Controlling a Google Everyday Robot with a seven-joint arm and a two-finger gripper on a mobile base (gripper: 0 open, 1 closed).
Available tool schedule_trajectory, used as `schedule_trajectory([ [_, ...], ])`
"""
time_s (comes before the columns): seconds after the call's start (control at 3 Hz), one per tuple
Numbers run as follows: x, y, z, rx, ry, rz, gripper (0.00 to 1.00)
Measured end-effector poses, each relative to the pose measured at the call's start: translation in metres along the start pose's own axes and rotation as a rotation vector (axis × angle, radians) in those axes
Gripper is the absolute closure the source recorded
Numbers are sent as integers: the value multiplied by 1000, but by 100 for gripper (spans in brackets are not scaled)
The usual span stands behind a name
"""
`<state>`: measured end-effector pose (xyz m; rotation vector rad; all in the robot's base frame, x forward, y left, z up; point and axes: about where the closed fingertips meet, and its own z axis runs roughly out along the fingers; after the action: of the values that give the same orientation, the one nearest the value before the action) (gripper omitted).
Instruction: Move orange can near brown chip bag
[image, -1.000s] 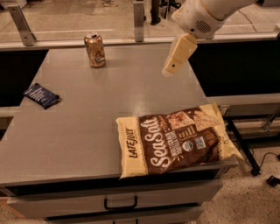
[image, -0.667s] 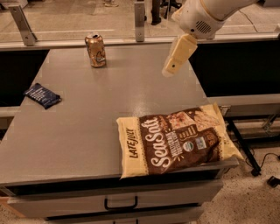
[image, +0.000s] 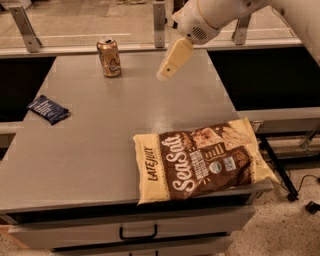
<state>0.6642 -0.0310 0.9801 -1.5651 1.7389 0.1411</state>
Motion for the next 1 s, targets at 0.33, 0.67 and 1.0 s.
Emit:
schedule_trajectory([
  [0.33, -20, -29, 51, 23, -83, 44, 0],
  [0.67, -40, -52, 100, 15, -169, 111, 0],
  [1.0, -66, -53, 151, -29, -233, 177, 0],
])
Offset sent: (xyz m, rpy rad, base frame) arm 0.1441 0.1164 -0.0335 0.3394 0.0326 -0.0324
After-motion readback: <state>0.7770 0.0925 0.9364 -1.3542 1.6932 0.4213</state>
